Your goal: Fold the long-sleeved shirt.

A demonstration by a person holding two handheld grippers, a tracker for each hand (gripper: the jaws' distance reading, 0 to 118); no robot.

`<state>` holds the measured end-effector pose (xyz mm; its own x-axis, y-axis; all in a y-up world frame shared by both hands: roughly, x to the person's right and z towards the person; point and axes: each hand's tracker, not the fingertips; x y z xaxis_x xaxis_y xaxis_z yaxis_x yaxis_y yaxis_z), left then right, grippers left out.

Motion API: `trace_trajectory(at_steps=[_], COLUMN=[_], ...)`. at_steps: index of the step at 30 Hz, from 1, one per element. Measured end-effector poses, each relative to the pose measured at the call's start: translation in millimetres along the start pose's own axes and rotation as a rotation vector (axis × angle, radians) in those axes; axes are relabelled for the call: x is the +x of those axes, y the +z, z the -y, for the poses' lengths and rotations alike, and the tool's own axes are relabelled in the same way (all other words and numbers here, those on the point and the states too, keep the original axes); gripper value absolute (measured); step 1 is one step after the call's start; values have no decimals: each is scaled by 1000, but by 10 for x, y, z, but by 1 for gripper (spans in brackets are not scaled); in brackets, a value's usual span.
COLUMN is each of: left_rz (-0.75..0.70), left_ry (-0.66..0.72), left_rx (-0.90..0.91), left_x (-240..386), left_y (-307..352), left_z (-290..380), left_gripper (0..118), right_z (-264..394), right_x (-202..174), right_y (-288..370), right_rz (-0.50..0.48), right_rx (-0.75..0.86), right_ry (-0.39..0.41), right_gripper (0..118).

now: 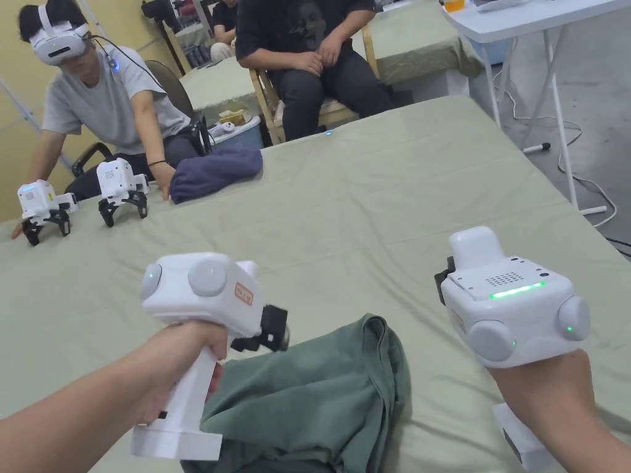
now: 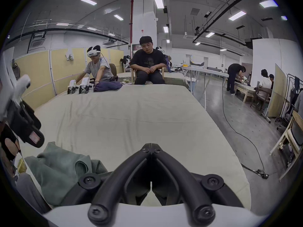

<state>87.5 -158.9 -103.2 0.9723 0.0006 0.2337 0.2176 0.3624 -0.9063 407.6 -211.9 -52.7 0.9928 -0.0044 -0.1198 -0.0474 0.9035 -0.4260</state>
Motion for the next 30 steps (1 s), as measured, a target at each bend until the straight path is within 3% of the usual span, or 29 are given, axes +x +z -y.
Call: trace_trajectory(at_steps=[1,5,6,12,16,18,21,23,27,30], left_rz=[-18,146,71,140,125,162,338,354,104,-144], left_ry=[25,49,33,42,170,95,202,227,102,83], left_rx=[-9,-167,-52,-113,-71,-6,54,168,593,893], left_x=[66,438,560,1267,1279,1264,1085,890,550,277], left_y=[-142,-632,-644,-803,-830,-721,-568,-345,316,697], left_z=[88,461,460,515,483,500,534,564,479,444], left_gripper=[12,9,8,7,7,6,6,6,6,6], right_z=[0,32,45,130,148,142,61,-59,-443,-795], right_x=[-5,-20,-18,-28,-50,-75,-129,-166,-278,-386], right_y=[-6,-10,-11,-33,-25,-27,-35,6,128,281], right_rz=[-1,-1,-1,19,15,15,13,-1,-10,12], right_rx=[-2,-20,-26,-58,-67,-72,-78,-65,27,149], right_ry=[1,-3,0,11,0,5,13,9,26,29], right_gripper=[8,8,8,8,8,8,8,8,8,8])
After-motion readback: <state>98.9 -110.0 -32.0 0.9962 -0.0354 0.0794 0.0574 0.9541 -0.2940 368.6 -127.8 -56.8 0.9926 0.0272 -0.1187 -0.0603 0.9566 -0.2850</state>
